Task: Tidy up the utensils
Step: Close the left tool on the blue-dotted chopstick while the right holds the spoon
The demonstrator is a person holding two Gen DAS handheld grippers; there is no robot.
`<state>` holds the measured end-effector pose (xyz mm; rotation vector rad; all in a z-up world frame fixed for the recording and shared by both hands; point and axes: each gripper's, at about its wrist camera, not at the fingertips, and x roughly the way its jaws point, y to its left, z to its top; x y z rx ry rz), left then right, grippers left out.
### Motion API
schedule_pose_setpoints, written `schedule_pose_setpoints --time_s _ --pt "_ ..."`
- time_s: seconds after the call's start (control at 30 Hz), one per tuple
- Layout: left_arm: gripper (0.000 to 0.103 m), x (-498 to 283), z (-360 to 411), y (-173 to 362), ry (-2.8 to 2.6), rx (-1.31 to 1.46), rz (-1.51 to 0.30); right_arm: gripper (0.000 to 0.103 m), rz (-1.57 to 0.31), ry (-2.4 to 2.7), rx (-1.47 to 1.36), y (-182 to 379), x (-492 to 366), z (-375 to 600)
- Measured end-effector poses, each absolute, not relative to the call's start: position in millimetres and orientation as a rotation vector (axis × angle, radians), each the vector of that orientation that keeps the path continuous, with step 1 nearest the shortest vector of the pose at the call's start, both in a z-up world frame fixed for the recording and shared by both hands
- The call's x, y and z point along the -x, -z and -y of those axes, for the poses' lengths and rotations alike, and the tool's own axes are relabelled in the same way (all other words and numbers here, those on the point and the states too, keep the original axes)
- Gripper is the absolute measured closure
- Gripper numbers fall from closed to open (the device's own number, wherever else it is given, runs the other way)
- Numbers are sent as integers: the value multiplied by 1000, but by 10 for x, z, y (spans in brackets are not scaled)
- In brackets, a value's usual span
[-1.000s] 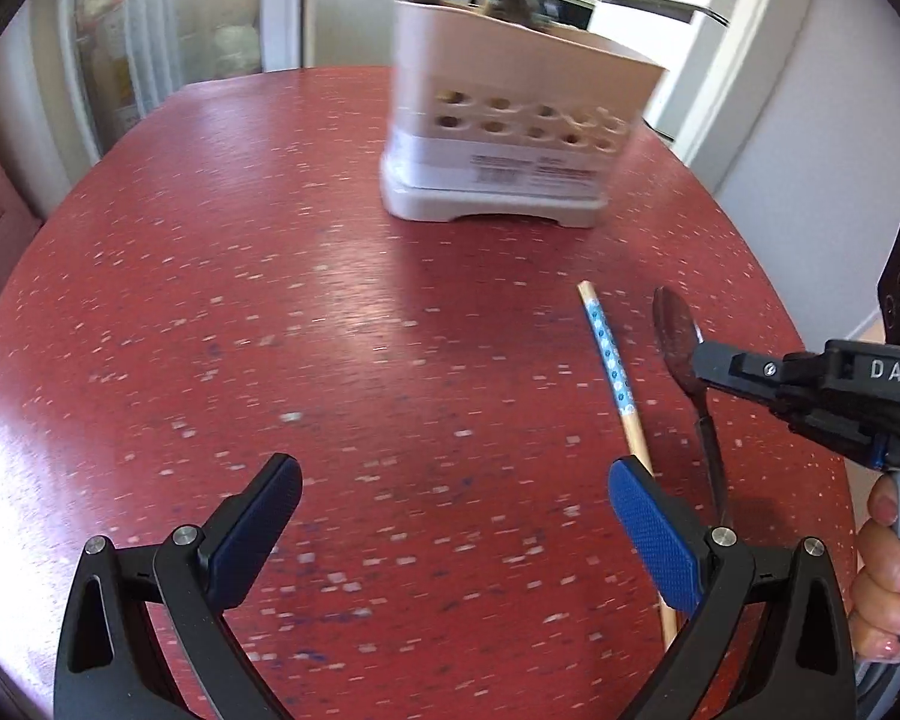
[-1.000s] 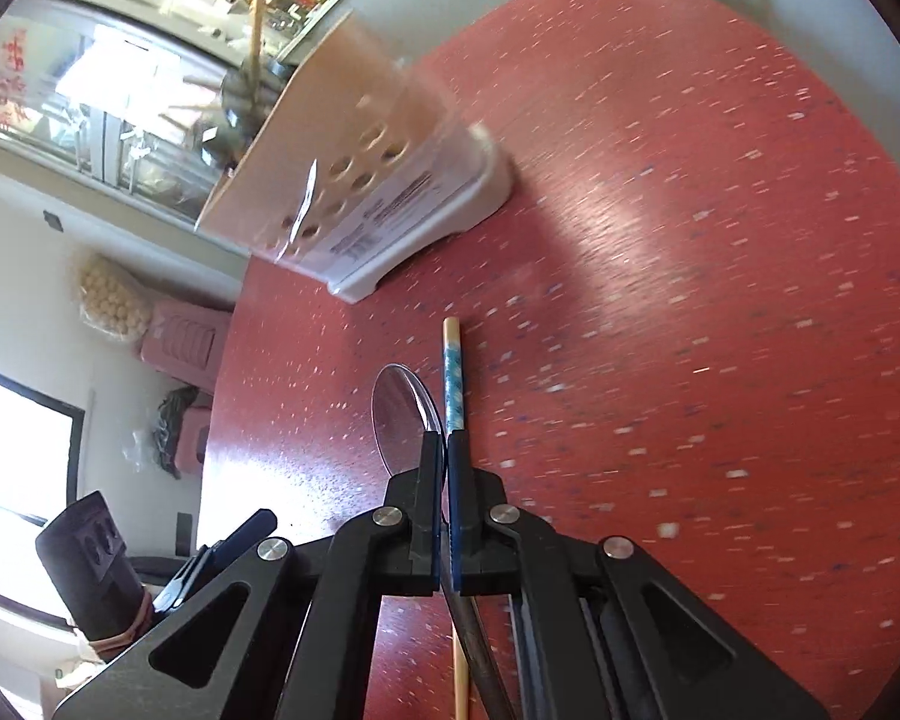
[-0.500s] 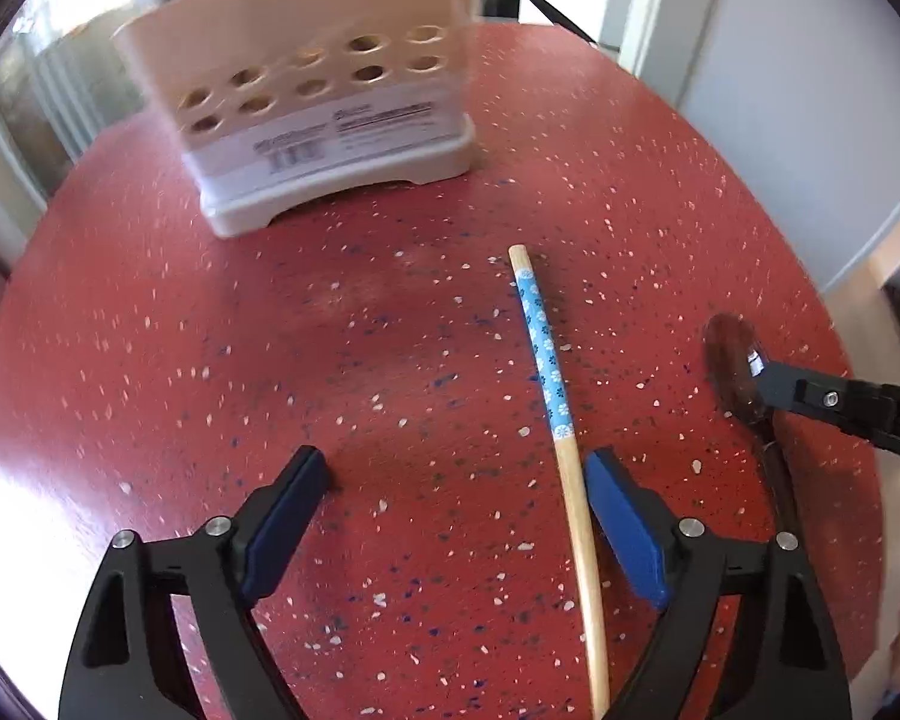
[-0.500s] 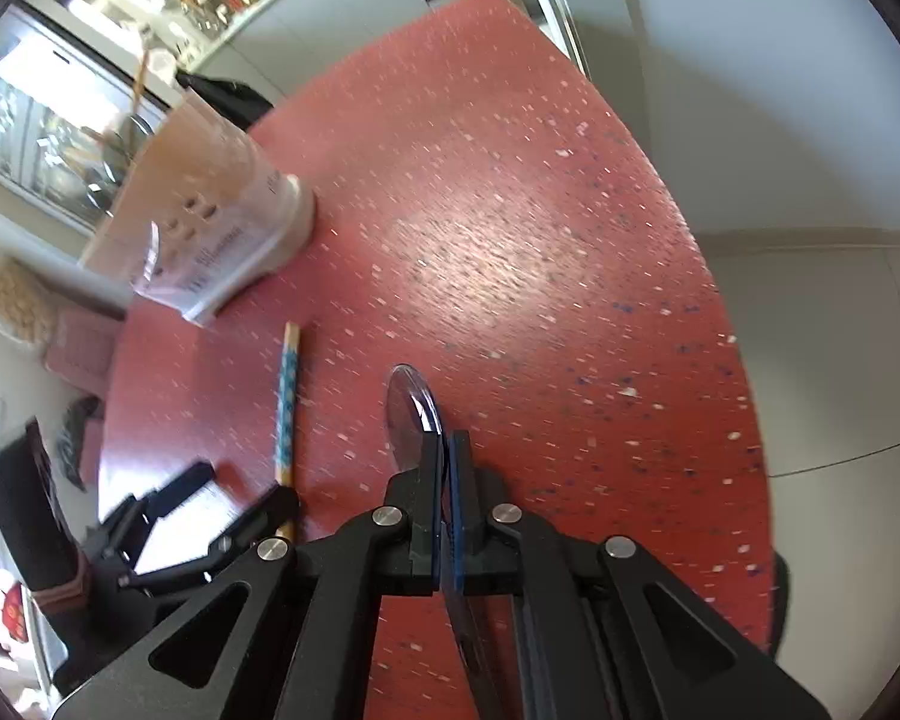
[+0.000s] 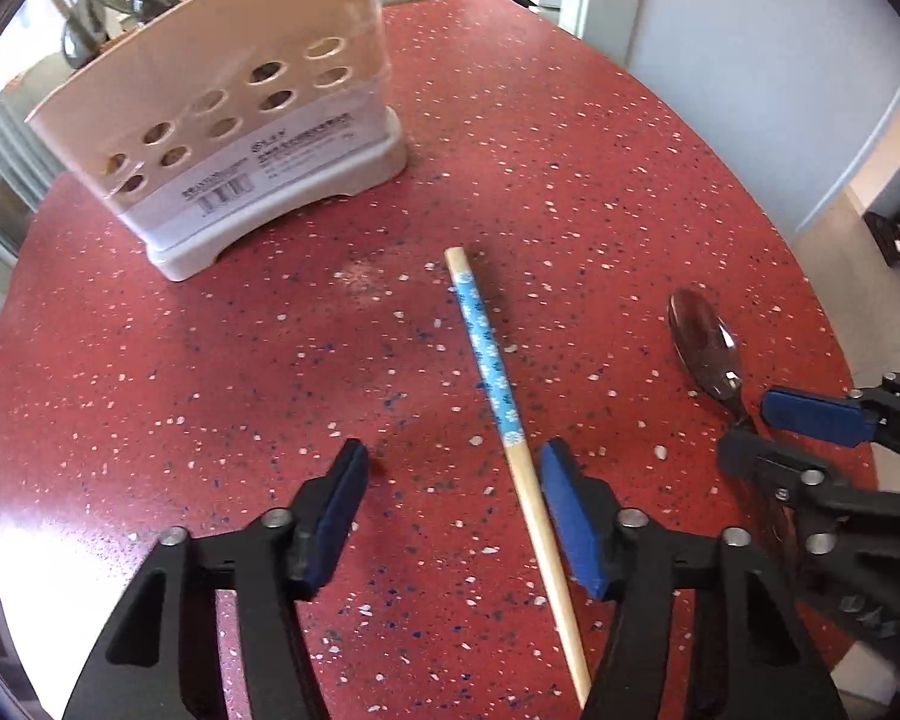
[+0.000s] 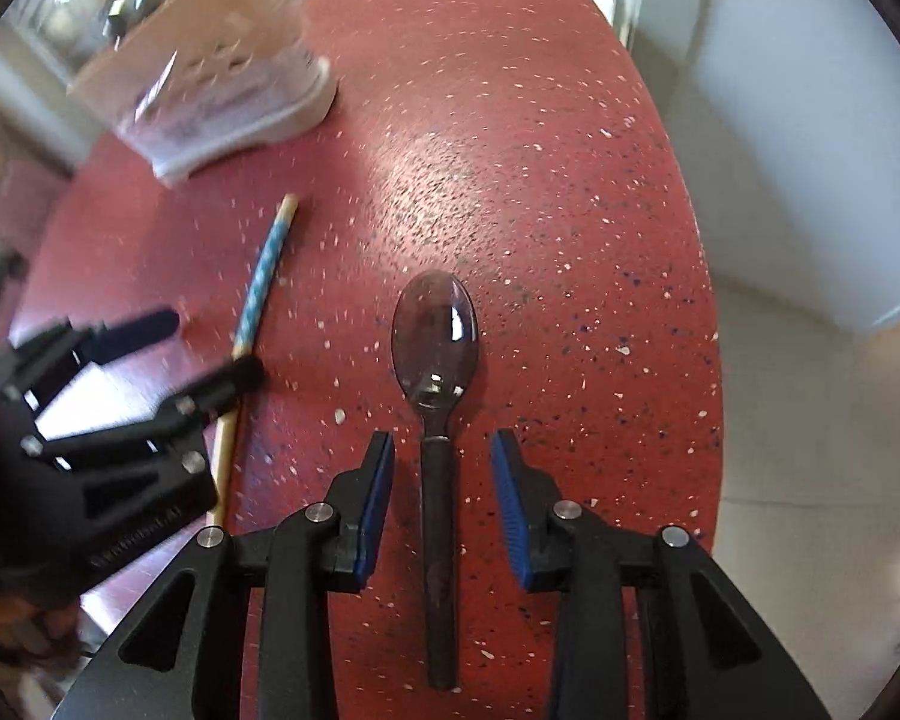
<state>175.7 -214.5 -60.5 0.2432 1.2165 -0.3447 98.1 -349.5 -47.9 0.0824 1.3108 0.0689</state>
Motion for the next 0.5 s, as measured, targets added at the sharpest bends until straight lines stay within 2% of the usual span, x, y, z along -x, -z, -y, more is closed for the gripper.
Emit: schedule_pose_setpoints --time_s 0.07,0.13,0.17,0.2,0.27,0.5 --pt "29 -1810 2221 592 368 -250 -1226 81 -1307 -41 -6 492 -963 3442" --pt "45 -1786 2252 626 397 -266 -1227 90 -1306 -45 22 499 -949 3409" --pt "51 -1771 2301 613 413 -282 -1226 91 -1309 -52 22 499 -950 3412" --pt "63 -1755 2342 606 432 -294 -1226 91 -1310 -55 20 498 -953 3417" --pt "66 -1716 2432 599 441 -330 -1200 91 -1306 -64 3 497 -952 3447" --pt "66 -1441 2159 401 454 -226 -1040 91 -1248 -132 -137 457 -875 3607"
